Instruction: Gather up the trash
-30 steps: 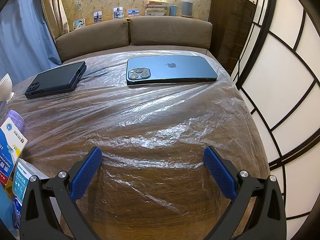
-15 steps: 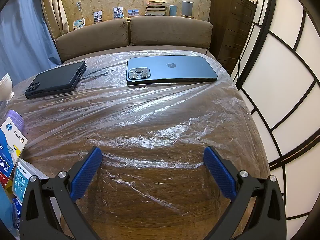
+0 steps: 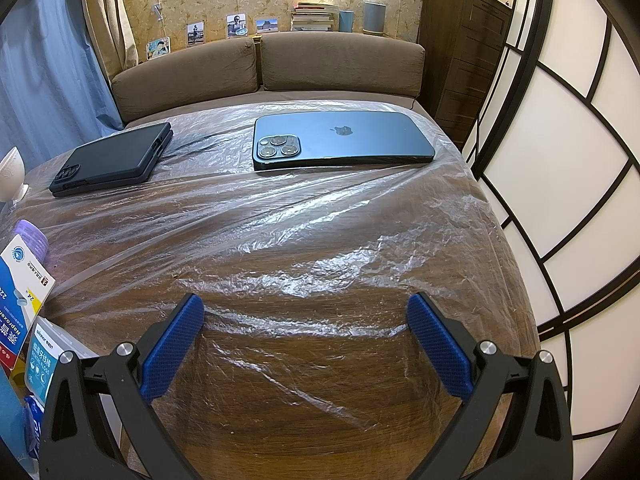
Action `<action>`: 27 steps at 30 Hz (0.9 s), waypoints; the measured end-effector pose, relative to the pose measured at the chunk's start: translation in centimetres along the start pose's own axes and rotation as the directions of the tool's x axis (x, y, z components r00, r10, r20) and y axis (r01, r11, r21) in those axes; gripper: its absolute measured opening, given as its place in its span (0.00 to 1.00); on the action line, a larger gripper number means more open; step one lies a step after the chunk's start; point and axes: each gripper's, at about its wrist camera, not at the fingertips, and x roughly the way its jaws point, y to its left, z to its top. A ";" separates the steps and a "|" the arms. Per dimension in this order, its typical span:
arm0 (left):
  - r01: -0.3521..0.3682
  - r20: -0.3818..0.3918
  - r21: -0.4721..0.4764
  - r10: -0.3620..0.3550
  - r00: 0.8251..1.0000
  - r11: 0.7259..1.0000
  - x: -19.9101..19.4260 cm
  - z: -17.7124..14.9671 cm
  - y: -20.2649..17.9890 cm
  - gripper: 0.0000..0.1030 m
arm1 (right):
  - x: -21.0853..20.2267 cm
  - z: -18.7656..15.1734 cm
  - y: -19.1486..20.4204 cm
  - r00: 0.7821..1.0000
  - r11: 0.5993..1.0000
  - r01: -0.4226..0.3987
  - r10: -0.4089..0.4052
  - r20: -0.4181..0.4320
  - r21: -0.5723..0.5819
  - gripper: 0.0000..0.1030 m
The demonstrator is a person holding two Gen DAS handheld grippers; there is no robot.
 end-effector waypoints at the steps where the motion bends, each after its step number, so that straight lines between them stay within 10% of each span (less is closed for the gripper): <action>1: 0.000 0.000 0.000 0.000 1.000 1.000 0.0 0.0 0.0 0.99 | 0.0 0.0 0.0 1.000 1.000 0.000 0.000 0.000 0.000 0.96; 27: 0.000 0.000 0.000 0.000 1.000 1.000 -0.2 0.1 0.1 0.99 | 0.0 0.0 0.0 1.000 1.000 0.000 0.000 0.000 0.000 0.96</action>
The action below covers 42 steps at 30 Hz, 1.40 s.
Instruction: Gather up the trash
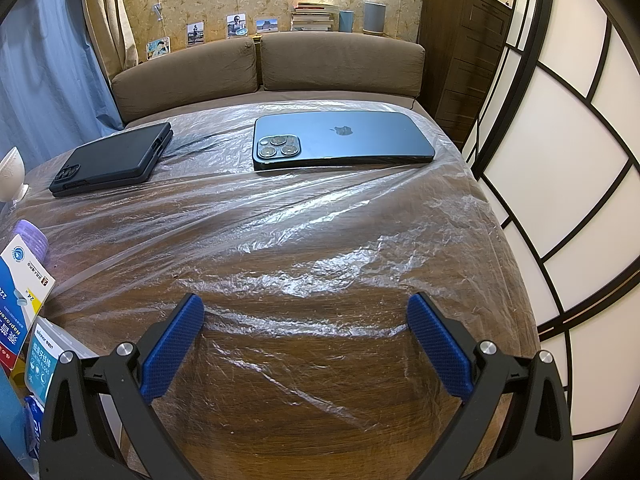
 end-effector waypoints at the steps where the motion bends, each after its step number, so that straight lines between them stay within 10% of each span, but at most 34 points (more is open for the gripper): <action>1: 0.000 0.000 0.000 0.000 1.000 1.000 0.0 0.0 0.0 0.99 | 0.0 0.0 0.0 1.000 1.000 0.000 0.000 0.000 0.000 0.96; 42: 0.000 0.000 0.000 0.000 1.000 1.000 -0.3 0.1 0.2 0.99 | 0.0 0.0 0.1 1.000 1.000 0.000 0.000 0.000 0.000 0.96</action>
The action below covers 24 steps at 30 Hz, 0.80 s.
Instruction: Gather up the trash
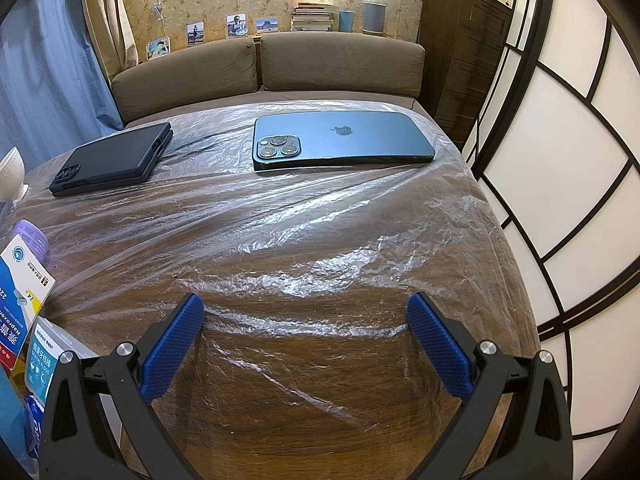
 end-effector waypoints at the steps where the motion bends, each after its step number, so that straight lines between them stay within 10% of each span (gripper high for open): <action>1: 0.000 0.000 0.000 0.000 1.000 1.000 0.0 0.0 0.0 0.99 | 0.0 0.0 0.0 1.000 1.000 0.000 0.000 0.000 0.000 0.96; 24: 0.009 -0.012 0.017 -0.009 1.000 1.000 -0.1 0.2 0.3 0.99 | -0.6 0.7 0.8 1.000 1.000 -0.007 0.006 -0.023 -0.006 0.96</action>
